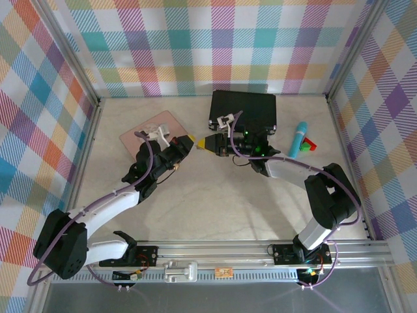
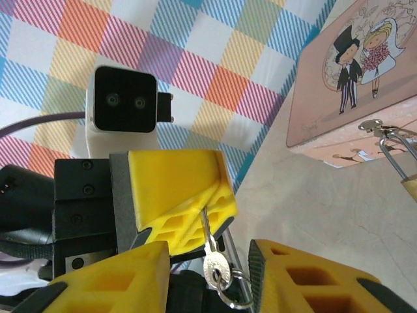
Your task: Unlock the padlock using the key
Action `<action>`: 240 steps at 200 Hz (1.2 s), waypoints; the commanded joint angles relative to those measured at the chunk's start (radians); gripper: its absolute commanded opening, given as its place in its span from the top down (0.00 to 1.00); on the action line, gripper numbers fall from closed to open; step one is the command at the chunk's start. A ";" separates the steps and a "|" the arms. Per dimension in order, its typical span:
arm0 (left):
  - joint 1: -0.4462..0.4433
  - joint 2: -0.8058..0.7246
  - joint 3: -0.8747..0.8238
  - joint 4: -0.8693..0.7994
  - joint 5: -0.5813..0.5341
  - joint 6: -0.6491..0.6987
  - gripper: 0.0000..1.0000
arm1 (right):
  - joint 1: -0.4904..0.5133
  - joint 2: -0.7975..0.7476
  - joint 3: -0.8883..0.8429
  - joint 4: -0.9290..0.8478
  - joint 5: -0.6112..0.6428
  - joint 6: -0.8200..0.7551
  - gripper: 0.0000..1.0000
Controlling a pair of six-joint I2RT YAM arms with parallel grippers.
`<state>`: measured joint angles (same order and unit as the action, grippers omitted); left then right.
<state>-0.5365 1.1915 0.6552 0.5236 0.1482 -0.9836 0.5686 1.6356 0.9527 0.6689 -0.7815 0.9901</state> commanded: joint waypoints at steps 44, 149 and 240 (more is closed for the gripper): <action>-0.014 -0.036 -0.029 0.037 -0.064 -0.018 1.00 | 0.017 0.011 -0.060 0.151 0.029 0.079 0.57; -0.026 -0.034 -0.034 0.056 -0.079 -0.026 1.00 | 0.043 0.061 -0.024 0.241 0.033 0.141 0.76; 0.012 -0.134 -0.026 -0.148 -0.162 0.018 0.28 | 0.040 0.028 -0.031 0.141 0.039 0.053 1.00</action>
<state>-0.5522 1.1393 0.6250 0.4946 0.0452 -1.0012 0.6071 1.6897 0.9051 0.8612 -0.7471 1.1099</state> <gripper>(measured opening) 0.365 0.048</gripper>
